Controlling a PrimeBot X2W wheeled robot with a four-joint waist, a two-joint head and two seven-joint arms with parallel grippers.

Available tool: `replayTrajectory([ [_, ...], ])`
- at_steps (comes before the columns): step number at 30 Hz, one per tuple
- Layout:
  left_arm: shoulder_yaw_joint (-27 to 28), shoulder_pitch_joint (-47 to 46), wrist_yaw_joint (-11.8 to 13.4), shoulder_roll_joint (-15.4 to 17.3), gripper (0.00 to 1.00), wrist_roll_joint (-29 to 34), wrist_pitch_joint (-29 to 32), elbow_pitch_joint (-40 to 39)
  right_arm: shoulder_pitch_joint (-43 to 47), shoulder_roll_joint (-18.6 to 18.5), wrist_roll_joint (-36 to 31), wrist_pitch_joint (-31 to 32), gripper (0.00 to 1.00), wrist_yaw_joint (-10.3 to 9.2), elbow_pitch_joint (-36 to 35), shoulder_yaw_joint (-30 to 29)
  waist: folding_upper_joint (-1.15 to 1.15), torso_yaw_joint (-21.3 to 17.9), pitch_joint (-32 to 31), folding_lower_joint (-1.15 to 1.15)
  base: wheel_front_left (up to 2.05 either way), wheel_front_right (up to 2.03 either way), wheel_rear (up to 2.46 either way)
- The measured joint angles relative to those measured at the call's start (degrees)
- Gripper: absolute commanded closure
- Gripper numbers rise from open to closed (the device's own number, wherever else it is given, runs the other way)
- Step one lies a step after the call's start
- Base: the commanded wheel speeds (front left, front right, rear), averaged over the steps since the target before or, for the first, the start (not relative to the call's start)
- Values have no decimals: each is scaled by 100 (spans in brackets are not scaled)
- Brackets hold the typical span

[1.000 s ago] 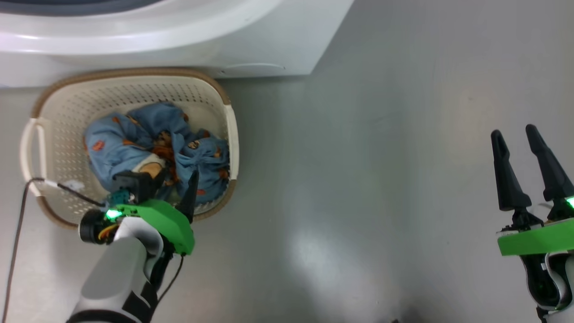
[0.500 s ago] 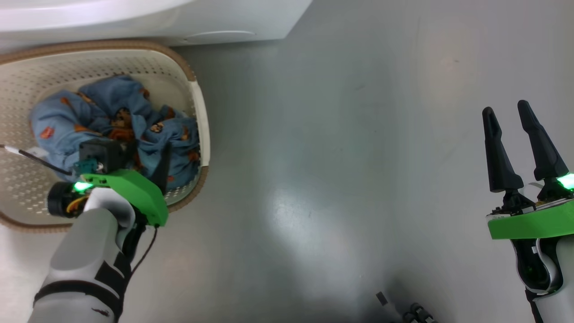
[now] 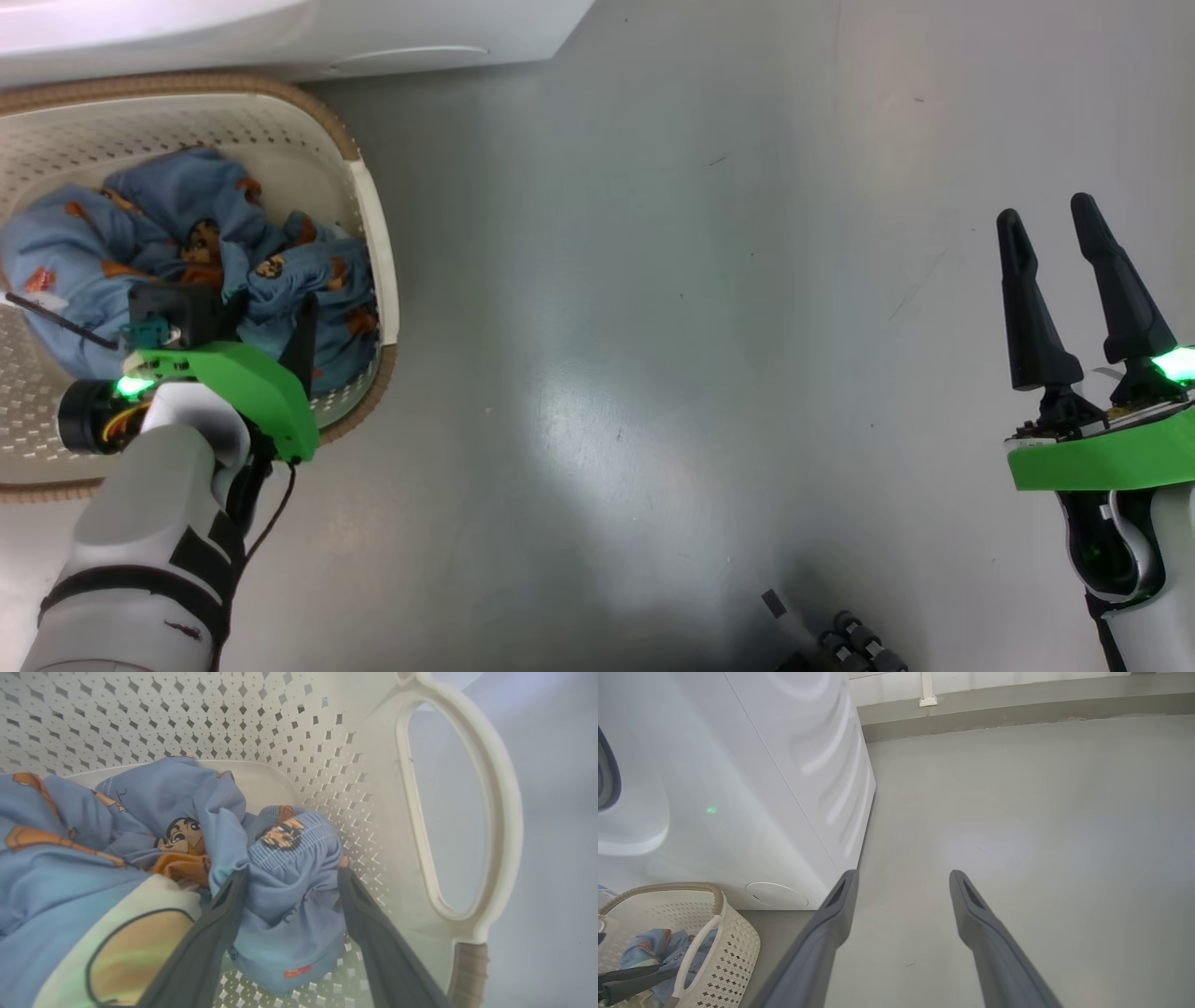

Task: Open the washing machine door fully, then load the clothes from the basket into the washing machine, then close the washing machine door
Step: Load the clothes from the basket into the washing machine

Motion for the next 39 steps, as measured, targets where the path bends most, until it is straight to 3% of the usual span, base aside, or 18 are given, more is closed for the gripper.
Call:
replayTrajectory([
  [3,-80,-17,0,-1,0,-49,0,71,0,2,-1,0,0,0,-8,48,0,-7,-13,0,0,0,0],
  [4,-116,-18,0,-3,9,-57,0,102,0,2,-1,0,0,0,-8,62,0,-7,-25,0,0,0,0],
  [5,-116,-18,0,-3,57,-57,0,102,0,2,-1,0,0,0,-8,62,0,-7,-25,0,0,0,0],
  [6,-145,-18,0,-3,86,-89,0,125,0,1,-1,0,0,0,-8,68,0,-5,-36,-1,0,0,0],
  [7,-169,-18,0,-4,100,-115,0,141,0,0,-1,0,0,0,-7,75,0,-2,-48,-1,0,0,0],
  [20,-145,82,0,-78,100,-412,-1,-85,10,-33,-4,0,0,0,10,90,0,129,-477,-1,0,0,0],
  [39,910,1525,0,-98,100,-3,0,-2011,746,-167,-31,0,0,0,233,-88,0,550,-1810,-1,0,0,0],
])
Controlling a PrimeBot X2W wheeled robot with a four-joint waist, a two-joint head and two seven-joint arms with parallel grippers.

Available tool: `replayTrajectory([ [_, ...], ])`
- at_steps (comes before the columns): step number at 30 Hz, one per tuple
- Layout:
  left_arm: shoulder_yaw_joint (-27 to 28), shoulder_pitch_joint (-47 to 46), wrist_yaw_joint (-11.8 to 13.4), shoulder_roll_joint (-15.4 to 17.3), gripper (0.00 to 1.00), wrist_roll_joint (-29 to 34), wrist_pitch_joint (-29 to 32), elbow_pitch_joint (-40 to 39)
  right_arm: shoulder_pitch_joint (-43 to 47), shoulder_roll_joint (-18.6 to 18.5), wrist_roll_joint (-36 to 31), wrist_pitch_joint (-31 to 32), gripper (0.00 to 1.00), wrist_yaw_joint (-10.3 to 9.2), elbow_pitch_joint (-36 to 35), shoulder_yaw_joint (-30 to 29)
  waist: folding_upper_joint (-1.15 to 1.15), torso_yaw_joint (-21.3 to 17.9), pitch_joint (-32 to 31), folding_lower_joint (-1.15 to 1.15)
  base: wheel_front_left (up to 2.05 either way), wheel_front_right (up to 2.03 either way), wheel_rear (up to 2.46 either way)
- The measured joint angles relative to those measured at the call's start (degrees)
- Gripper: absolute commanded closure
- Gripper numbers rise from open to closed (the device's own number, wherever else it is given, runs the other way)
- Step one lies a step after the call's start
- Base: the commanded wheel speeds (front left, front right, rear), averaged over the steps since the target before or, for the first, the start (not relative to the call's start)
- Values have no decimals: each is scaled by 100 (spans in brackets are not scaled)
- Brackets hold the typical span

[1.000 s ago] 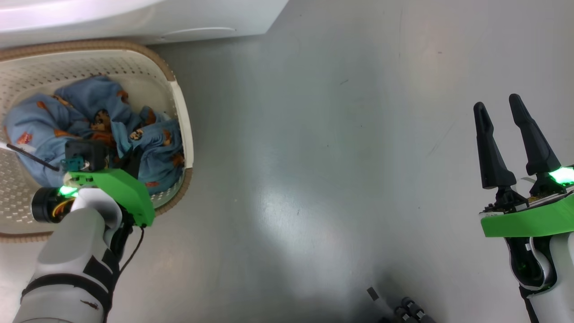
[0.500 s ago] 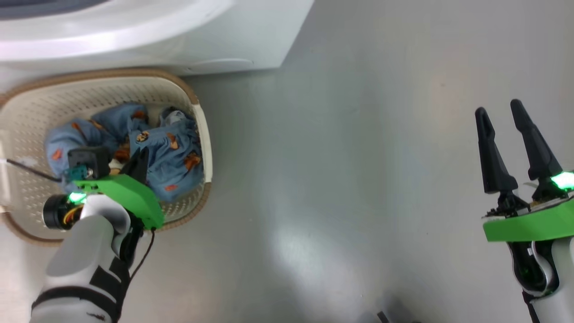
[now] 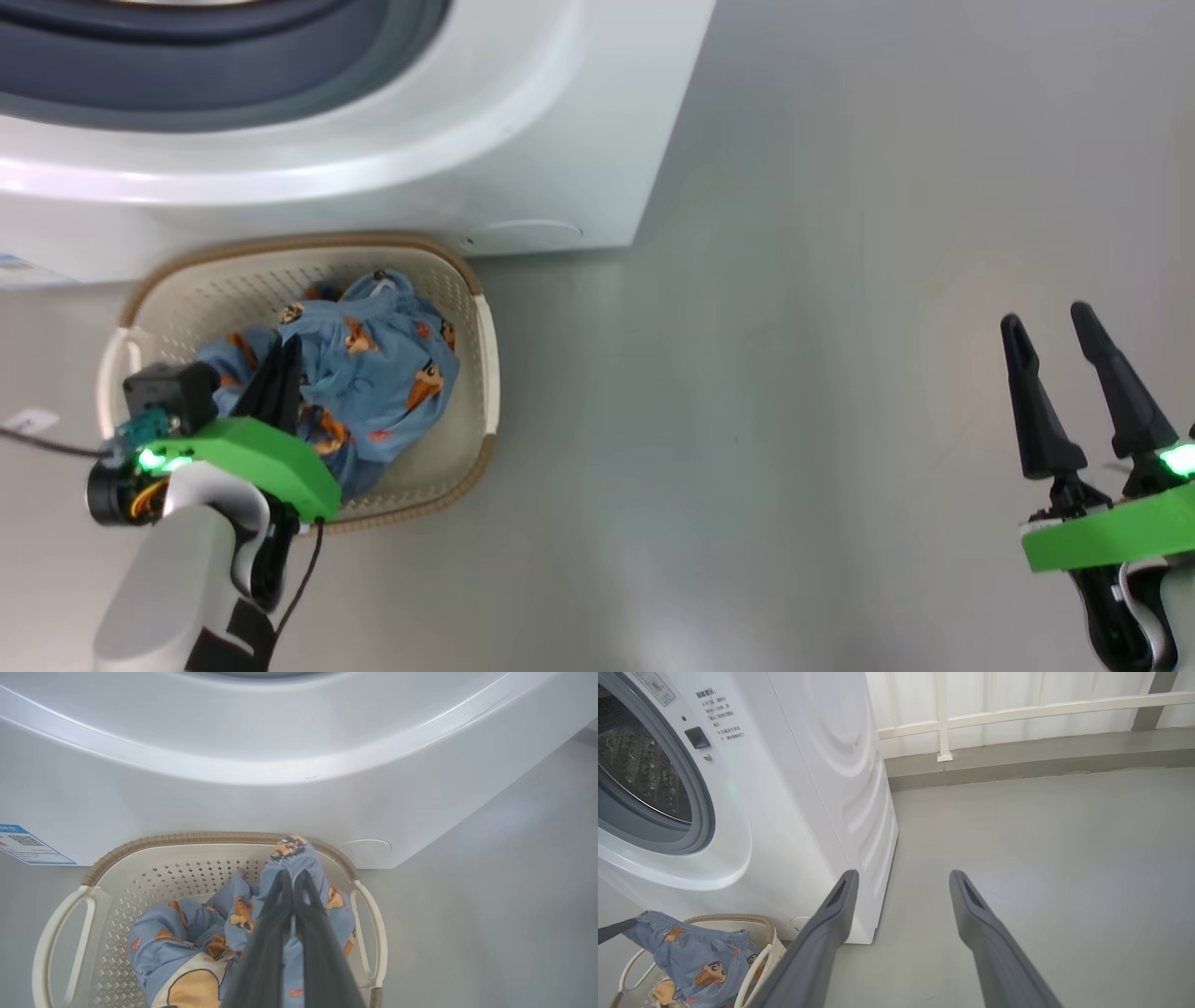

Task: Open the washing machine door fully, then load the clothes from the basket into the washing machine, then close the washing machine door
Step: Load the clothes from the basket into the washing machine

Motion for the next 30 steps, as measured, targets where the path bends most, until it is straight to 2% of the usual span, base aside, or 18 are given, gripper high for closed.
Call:
replayTrajectory([
  [15,632,1301,0,-130,100,446,0,-2017,746,-5,-57,0,0,0,94,-199,0,298,-1081,0,0,0,0],
  [30,1229,2861,0,-328,100,700,0,-3717,1341,34,-107,0,0,0,74,-513,0,381,-1651,0,0,0,0],
])
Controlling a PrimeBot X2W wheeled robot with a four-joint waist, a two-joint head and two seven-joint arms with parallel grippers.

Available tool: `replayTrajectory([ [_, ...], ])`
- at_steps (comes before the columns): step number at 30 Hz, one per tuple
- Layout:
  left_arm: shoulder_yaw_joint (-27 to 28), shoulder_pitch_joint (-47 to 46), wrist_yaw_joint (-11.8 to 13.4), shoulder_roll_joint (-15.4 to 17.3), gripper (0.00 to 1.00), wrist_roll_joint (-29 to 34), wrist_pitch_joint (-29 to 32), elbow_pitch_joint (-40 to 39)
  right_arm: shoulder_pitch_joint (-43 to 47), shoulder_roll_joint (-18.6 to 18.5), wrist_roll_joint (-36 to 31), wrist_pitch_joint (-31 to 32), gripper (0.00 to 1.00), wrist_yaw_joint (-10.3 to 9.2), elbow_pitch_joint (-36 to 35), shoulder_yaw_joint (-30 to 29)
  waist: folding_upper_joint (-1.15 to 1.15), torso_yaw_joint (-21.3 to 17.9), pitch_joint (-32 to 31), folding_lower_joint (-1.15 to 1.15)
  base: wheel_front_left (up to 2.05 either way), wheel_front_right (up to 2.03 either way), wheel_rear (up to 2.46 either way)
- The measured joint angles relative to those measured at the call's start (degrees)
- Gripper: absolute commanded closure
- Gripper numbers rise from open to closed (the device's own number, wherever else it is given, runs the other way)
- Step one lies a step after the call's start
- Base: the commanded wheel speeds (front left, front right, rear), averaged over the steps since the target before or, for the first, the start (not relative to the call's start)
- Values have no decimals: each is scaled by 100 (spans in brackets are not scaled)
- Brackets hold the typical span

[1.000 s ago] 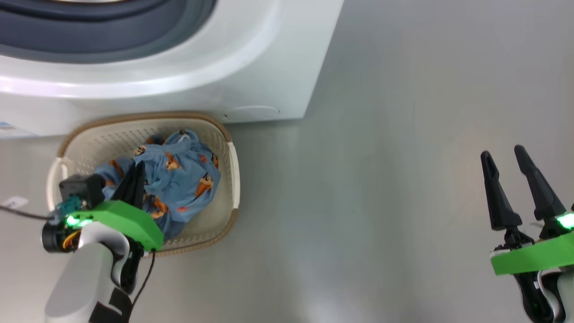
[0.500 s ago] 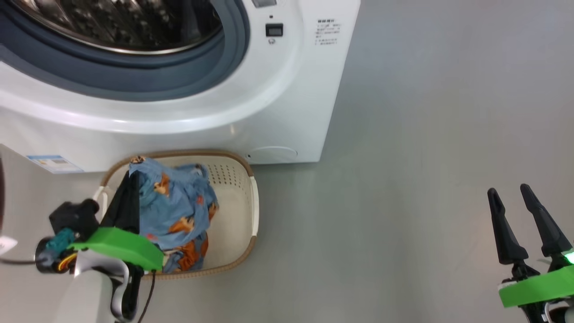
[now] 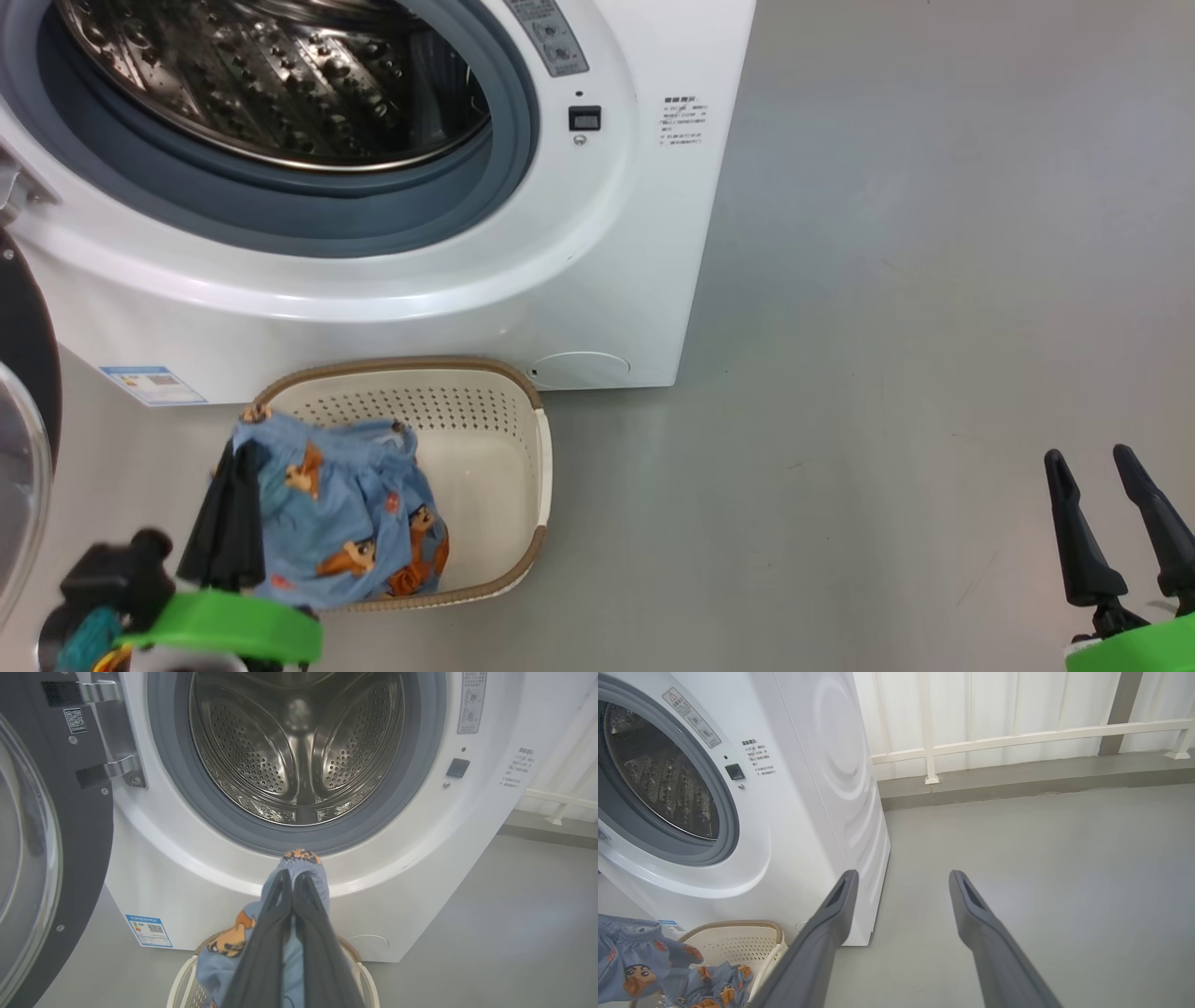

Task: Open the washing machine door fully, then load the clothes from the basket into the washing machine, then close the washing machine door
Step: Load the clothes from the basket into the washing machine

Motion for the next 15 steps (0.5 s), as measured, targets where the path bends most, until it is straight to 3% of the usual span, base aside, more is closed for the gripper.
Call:
replayTrajectory([
  [15,170,575,0,-133,100,32,0,-495,62,75,-1,0,0,0,-20,-44,0,-14,17,0,0,0,0],
])
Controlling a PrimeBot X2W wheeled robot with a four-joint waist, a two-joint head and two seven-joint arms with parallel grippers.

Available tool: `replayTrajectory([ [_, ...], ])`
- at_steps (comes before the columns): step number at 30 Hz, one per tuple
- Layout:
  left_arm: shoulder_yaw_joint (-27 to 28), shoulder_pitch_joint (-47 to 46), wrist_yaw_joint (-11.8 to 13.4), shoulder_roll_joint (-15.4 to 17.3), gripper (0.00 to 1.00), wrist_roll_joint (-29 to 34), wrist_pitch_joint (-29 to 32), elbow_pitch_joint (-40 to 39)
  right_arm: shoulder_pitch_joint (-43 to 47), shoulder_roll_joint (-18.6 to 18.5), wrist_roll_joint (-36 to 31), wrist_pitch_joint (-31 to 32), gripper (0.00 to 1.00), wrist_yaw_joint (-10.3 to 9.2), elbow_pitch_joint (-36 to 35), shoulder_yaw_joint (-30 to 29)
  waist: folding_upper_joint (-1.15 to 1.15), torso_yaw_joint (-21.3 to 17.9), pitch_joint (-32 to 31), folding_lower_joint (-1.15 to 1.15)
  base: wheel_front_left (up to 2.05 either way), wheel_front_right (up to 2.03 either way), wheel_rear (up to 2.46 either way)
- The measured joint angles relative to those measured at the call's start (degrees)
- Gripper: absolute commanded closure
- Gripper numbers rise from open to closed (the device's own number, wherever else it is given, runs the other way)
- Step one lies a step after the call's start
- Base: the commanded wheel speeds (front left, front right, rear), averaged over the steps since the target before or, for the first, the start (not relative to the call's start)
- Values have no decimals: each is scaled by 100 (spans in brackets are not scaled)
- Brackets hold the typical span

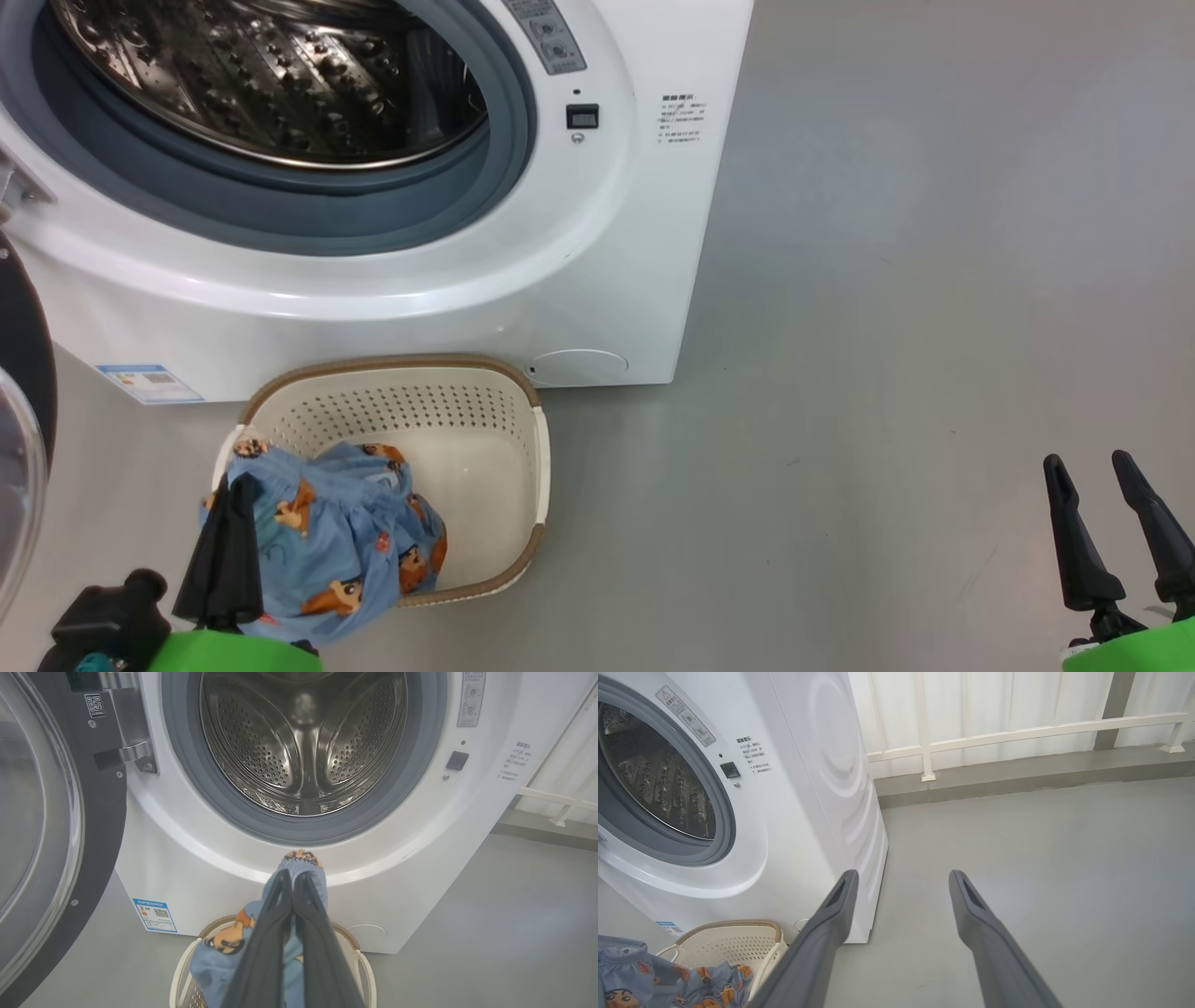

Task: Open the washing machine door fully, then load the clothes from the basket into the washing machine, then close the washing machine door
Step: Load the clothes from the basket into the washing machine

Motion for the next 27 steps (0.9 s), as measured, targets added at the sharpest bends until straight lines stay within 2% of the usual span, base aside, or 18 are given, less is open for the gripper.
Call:
replayTrajectory([
  [5,-8,-270,0,-19,100,-47,0,45,-2,14,0,1,0,0,-21,13,0,-15,83,0,0,0,0],
  [16,160,-2267,0,-33,100,194,-1,483,-140,25,0,0,0,0,-42,141,0,-88,431,0,0,0,0],
  [24,341,-3977,0,73,100,313,-8,1362,-407,25,2,0,0,0,-56,261,0,-237,754,1,0,0,0],
  [27,348,-4440,0,218,100,401,-8,1812,-553,26,2,0,0,0,-55,352,0,-326,870,1,0,0,0],
])
